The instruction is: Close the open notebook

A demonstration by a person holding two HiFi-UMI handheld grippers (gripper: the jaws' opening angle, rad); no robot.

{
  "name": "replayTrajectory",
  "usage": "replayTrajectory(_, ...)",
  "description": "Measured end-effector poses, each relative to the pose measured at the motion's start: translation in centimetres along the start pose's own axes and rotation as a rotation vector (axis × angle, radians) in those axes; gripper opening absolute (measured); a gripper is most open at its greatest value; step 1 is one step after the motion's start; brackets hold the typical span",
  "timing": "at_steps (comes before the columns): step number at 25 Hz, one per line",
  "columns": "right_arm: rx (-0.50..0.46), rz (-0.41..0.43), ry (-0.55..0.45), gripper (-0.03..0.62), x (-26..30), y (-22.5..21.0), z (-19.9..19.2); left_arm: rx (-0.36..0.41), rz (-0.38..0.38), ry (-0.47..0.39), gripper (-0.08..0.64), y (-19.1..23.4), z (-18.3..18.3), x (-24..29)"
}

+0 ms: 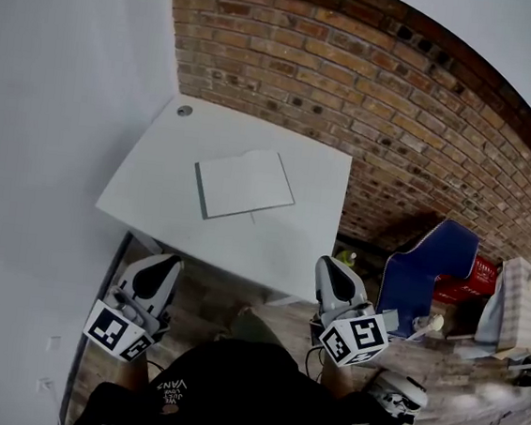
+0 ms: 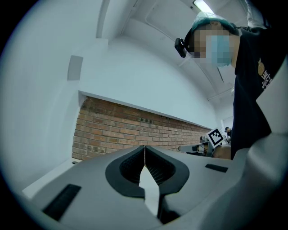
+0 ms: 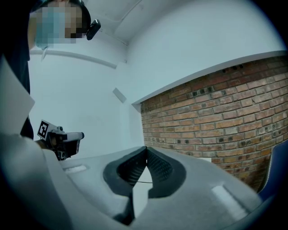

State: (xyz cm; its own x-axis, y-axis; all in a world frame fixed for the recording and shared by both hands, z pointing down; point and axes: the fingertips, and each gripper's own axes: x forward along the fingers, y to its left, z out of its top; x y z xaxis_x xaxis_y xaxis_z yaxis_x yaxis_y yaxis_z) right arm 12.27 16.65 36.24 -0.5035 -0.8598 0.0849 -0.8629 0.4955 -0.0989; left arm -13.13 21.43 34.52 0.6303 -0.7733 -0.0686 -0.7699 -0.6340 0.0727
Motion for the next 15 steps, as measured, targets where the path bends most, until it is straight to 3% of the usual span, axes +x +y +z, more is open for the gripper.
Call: replayTrajectory(15,-0.013,0.103,0.004,-0.002,9.5,-4.1,1.9,-0.016,0.087,0.007,0.011,4.6,-0.3,5.9)
